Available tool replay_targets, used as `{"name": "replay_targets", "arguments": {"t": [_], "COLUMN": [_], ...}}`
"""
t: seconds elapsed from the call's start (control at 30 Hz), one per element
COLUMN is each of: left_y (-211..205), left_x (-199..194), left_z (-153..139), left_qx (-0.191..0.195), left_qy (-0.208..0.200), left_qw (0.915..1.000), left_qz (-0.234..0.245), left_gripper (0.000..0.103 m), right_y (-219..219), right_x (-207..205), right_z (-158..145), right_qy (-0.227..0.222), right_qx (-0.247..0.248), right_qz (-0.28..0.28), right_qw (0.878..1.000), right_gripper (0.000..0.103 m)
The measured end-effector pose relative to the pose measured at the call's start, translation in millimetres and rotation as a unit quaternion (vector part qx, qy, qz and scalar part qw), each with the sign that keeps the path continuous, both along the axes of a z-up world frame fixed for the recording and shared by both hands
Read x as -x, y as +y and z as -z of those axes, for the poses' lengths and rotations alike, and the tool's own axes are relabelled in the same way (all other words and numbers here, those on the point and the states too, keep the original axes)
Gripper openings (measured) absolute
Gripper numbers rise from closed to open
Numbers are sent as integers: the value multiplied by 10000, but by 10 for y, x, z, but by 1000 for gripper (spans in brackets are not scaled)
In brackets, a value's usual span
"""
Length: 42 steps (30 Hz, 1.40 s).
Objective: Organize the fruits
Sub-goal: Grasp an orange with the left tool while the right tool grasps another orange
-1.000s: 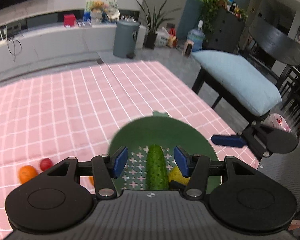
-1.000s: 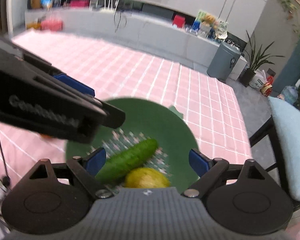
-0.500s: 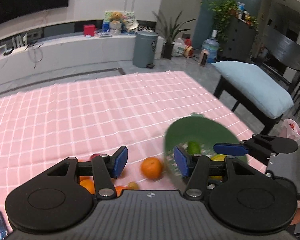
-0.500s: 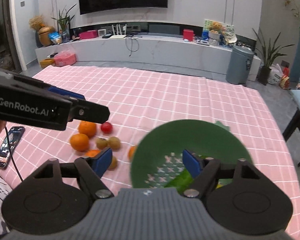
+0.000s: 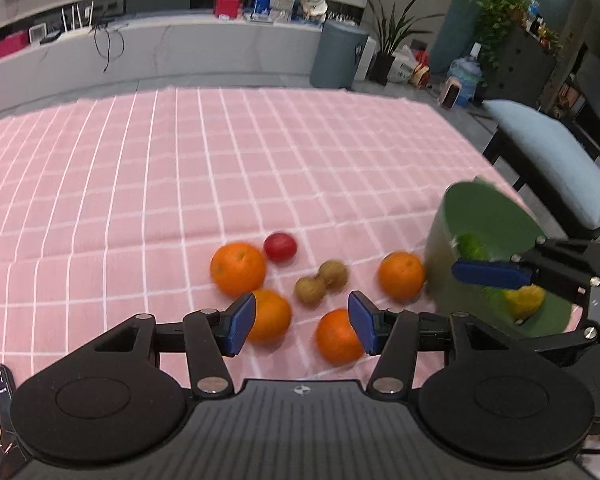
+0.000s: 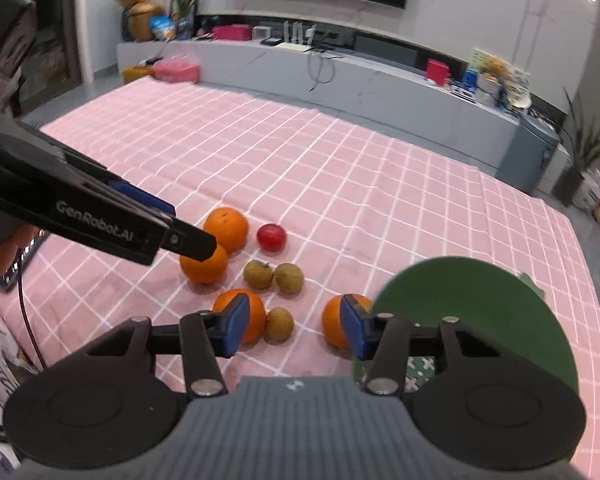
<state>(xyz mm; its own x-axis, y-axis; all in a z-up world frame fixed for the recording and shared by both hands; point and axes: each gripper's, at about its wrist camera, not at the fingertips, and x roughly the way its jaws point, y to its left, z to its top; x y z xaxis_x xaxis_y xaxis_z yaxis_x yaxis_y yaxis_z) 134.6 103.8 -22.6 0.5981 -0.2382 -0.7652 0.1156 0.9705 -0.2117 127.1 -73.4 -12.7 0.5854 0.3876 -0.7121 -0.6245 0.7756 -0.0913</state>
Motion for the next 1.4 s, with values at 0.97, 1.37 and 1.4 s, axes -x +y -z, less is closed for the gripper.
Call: {"name": "replay_targets", "arguments": {"t": [0.97, 1.37, 1.4], "left_y": [34, 2, 6], "left_x": [-201, -128, -108], "left_z": [516, 486, 470], "left_qx": [-151, -230, -222], "left_qy": [520, 442, 408], "left_qw": [9983, 9984, 9985], "left_qz": [-221, -259, -277], "left_gripper": [52, 47, 47], "right_y": [471, 517, 502], "right_x": [74, 153, 150], "right_z": [586, 614, 600], "right_qy": [-315, -502, -467], "right_qx": [486, 726, 683], "right_qz": [-488, -585, -565], "right_qw": [9971, 9944, 9950], "right_gripper": [46, 38, 38]}}
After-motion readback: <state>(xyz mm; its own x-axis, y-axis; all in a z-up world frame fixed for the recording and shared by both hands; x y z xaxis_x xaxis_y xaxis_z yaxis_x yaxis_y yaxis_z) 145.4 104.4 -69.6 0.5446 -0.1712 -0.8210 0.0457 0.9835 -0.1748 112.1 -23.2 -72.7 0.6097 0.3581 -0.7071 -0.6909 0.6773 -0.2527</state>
